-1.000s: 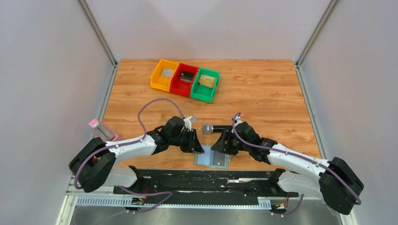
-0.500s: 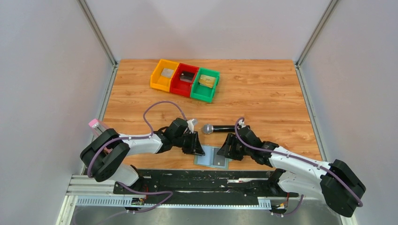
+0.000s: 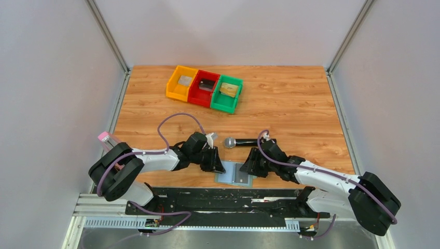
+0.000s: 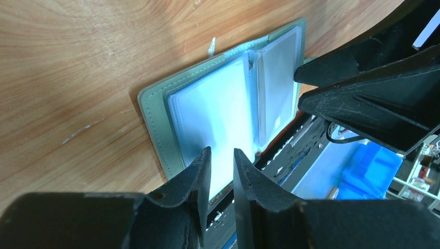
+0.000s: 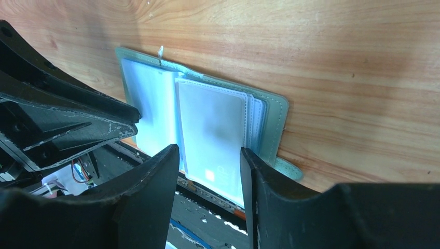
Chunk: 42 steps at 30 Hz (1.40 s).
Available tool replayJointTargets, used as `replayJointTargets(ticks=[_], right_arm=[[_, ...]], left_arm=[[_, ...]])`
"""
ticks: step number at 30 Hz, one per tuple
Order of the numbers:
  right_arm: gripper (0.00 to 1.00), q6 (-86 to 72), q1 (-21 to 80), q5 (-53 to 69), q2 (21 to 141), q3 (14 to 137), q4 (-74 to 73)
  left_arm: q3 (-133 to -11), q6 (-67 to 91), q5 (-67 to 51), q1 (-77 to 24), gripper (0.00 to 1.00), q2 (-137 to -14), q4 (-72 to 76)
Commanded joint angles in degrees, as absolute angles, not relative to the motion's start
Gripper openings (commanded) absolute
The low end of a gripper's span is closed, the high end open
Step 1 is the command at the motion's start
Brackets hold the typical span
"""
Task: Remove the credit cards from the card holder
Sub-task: Remove the credit card from the card holder.
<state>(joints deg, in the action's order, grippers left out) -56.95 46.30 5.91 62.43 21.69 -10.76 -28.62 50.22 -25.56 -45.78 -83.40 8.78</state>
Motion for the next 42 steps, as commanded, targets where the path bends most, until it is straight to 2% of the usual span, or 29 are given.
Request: replayJointTargets(ticks=[1,10,14,18,32,42], right_arm=[[0.48,-56.94,46.18,4.28,64.26,21.69,-10.55],[0.48,-56.83,46.21,4.76,66.69,22.50,-9.21],[0.47,-56.04,47.73,-2.23,66.01,25.38,-15.77],[0.47,-55.38,47.81,-3.89,65.32,25.92,-17.59],[0.44,-54.84,47.91,3.60,66.69,23.30,-8.36],[0.40,-52.22,47.91,4.72,59.61,22.79,-6.29]], left_arm=[[-27.97,49.40,-24.88,-46.05,0.30,-82.68,10.05],[-27.69,49.65,-24.88,-46.06,0.30,-82.49,10.37],[-27.69,49.59,-24.73,-46.06,0.30,-82.51,10.30],[-27.89,49.49,-24.82,-46.05,0.30,-82.90,10.28],[-27.87,49.51,-25.02,-46.05,0.30,-83.01,10.15],[-27.86,49.48,-25.11,-46.05,0.30,-83.01,10.27]])
